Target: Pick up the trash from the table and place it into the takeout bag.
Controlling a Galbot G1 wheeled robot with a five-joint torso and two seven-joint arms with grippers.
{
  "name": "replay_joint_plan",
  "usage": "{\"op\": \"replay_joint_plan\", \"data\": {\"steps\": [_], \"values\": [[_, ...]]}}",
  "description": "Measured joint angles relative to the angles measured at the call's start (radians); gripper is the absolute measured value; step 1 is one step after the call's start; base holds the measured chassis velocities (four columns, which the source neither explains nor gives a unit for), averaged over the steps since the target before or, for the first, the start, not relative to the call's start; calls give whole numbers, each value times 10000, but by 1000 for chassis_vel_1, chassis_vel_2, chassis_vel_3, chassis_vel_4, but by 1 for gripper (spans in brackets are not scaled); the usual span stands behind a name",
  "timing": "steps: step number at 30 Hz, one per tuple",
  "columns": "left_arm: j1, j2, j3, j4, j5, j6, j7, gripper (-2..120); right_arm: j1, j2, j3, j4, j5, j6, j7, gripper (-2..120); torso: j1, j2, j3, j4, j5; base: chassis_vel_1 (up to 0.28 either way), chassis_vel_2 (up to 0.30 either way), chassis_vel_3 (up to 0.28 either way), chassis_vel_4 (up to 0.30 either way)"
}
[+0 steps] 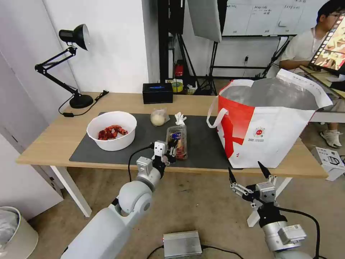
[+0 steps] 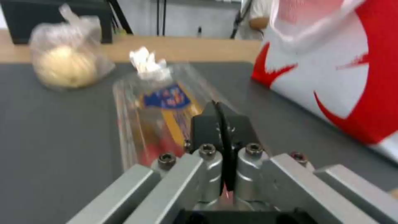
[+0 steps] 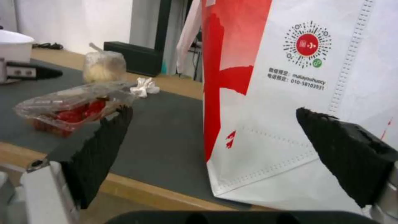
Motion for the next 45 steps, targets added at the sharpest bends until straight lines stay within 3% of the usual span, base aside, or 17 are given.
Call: {"op": "replay_joint_plan", "data": {"steps": [13,24,28,29,30,32,33,36,40,45], "values": [[-175,38,225,325,-442,366,32,0,126,-175,18,-4,795,-412,9,100,0,0,0,-1,0,0,0,0,0],[-407,-42,325,566,-716,351,-322,0,351,-262,-100,-64,1594,-901,11,100,0,0,0,-2,1,0,0,0,0],[-479,-43,382,523,-797,337,-362,0,594,-452,-386,11,3371,-1795,261,100,0,0,0,-3,0,0,0,0,0],[-482,-75,394,515,-840,349,-449,0,895,-699,-597,34,4853,-2339,837,100,0,0,0,-2,1,0,0,0,0],[-482,-75,394,515,-840,349,-449,0,895,-699,-597,34,4853,-2339,837,100,0,0,0,-2,1,0,0,0,0],[-453,-140,398,523,-892,361,-506,0,1347,-1094,-750,64,6917,-2959,1549,100,0,0,1,0,2,0,0,0,0],[-453,-140,398,523,-892,361,-506,0,1347,-1094,-750,64,6917,-2959,1549,100,0,0,1,0,2,0,0,0,0],[-401,-131,403,531,-894,362,-552,0,1862,-1540,-820,49,9254,-3429,2066,100,-1,0,1,0,0,0,0,0,0],[-386,-29,307,522,-927,356,-575,0,2331,-1738,-967,-140,10680,-3677,2343,100,0,0,1,0,1,0,0,0,0],[-364,-10,259,507,-950,329,-598,0,2934,-1904,-1198,-625,11443,-3749,2585,100,0,0,1,0,1,0,0,0,0]]}}
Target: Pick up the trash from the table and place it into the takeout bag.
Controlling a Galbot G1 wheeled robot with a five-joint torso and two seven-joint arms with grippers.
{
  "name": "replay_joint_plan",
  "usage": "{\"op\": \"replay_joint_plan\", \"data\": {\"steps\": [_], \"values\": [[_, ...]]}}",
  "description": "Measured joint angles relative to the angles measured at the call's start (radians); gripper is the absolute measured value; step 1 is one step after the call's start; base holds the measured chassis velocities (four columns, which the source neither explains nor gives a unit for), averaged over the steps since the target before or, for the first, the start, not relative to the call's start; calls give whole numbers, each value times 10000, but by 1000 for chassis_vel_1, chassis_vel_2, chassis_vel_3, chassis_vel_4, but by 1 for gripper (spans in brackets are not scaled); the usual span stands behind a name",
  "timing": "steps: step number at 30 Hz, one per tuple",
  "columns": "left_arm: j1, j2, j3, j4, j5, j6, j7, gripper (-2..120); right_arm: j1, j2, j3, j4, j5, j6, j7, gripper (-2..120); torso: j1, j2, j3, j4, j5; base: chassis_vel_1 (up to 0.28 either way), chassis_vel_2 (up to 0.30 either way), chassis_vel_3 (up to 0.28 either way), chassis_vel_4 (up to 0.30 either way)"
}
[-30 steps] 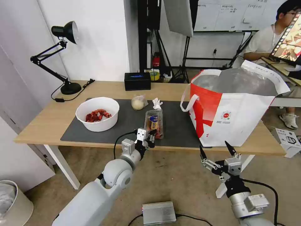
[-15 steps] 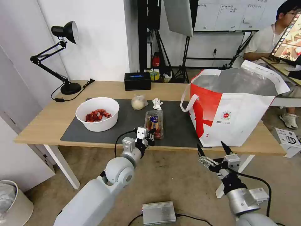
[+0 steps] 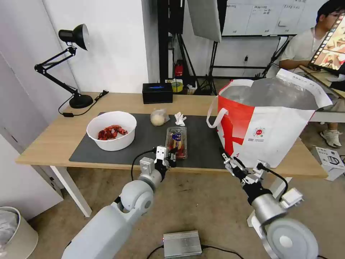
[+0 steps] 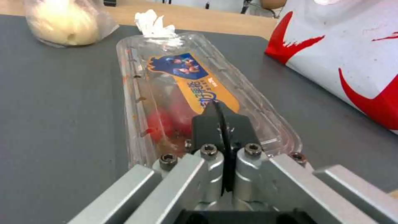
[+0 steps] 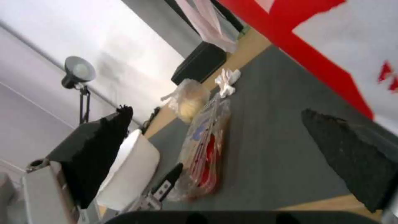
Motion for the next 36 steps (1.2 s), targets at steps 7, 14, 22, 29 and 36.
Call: {"op": "replay_joint_plan", "data": {"steps": [7,14,22,29,36], "values": [[206,-3,-124,-68,2,-15,-67,0,698,-18,-525,-397,354,-273,537,100,0,0,0,1,-1,0,0,0,0],[296,15,-174,-108,-9,-34,-125,0,1692,-55,-707,-801,583,-1064,1181,100,0,0,-1,-1,-1,0,0,0,0],[412,5,-313,-142,-10,-56,-134,0,2965,89,-691,-1567,1220,-2346,1635,100,0,0,0,0,-1,0,0,0,0],[500,-7,-367,-186,-18,-78,-142,0,3901,340,-1075,-2312,1274,-2551,1844,100,0,0,0,0,-1,0,0,0,0],[605,-46,-496,-199,-49,-95,-144,0,4687,624,-1382,-2985,1217,-2809,2369,100,0,1,0,0,-1,0,0,0,0]]}}
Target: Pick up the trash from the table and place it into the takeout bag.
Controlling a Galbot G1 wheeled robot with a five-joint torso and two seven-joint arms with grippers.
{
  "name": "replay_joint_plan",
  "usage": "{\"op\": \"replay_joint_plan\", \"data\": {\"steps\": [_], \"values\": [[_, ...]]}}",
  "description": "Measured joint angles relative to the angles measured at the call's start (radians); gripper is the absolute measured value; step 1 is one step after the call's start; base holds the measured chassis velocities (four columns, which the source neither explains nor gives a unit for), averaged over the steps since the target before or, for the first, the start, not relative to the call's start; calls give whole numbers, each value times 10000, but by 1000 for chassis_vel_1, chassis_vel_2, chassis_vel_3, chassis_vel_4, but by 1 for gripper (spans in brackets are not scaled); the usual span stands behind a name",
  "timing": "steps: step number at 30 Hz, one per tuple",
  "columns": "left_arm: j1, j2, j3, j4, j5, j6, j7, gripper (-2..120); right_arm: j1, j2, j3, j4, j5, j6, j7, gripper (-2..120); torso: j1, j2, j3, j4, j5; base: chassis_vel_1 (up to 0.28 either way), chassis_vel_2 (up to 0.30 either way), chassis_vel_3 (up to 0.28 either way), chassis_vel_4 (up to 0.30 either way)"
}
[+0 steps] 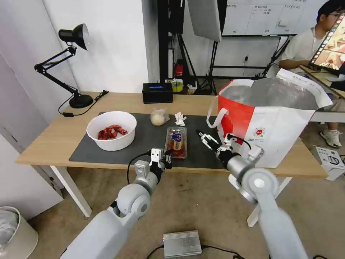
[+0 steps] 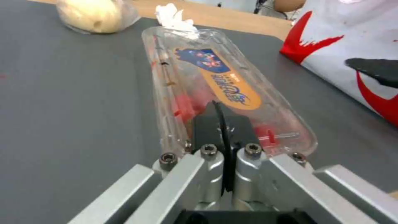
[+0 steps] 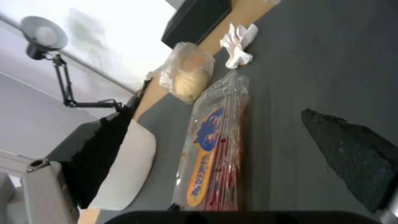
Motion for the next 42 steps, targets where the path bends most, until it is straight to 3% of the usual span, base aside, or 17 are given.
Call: {"op": "replay_joint_plan", "data": {"steps": [16,42], "values": [[-24,20,-8,49,-204,-8,-146,0,1540,605,-610,-1670,-57,-943,867,100,0,0,-1,-1,0,0,0,0,0],[163,-121,-158,-1,-236,-149,-160,0,2903,1665,-1143,-3262,-625,-1406,1425,100,0,0,-1,0,0,0,0,0,0]]}}
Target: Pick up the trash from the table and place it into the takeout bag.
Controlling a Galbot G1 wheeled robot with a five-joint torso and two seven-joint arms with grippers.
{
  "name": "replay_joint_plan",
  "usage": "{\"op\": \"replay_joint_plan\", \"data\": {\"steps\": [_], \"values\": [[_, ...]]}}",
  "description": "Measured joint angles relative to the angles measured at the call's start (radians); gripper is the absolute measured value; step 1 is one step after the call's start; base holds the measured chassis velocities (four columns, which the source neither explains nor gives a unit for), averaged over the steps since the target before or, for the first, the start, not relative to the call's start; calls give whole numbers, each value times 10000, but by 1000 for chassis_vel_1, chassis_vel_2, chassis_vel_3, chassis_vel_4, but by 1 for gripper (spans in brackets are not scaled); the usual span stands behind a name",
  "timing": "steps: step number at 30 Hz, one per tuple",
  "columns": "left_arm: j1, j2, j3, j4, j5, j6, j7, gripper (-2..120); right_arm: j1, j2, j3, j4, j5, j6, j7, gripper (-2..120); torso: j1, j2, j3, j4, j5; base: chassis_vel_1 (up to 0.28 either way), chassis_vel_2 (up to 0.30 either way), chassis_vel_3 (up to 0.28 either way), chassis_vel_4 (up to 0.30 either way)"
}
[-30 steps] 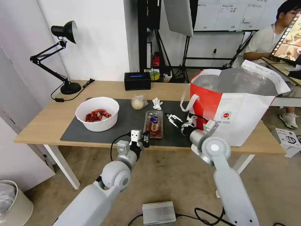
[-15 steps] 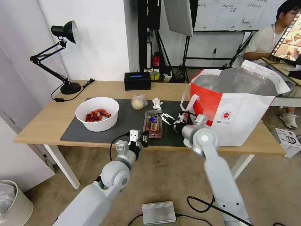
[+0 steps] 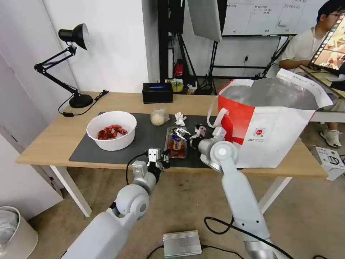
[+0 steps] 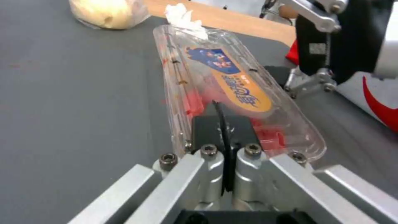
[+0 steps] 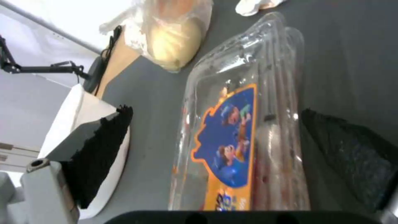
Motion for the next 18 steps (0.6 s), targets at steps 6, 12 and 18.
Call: {"op": "replay_joint_plan", "data": {"steps": [6,12,18], "values": [[14,-40,-12,-27,3,-12,-4,0,139,87,-95,-165,-74,-81,184,100,0,0,0,0,0,0,0,0,0],[42,-41,-28,-54,6,-25,-4,0,119,179,-107,-196,-106,-125,263,100,0,0,0,0,0,0,0,0,0],[81,-58,-49,-68,12,-42,-3,0,84,241,-107,-276,-109,-143,277,100,0,0,0,0,1,0,0,0,0]]}}
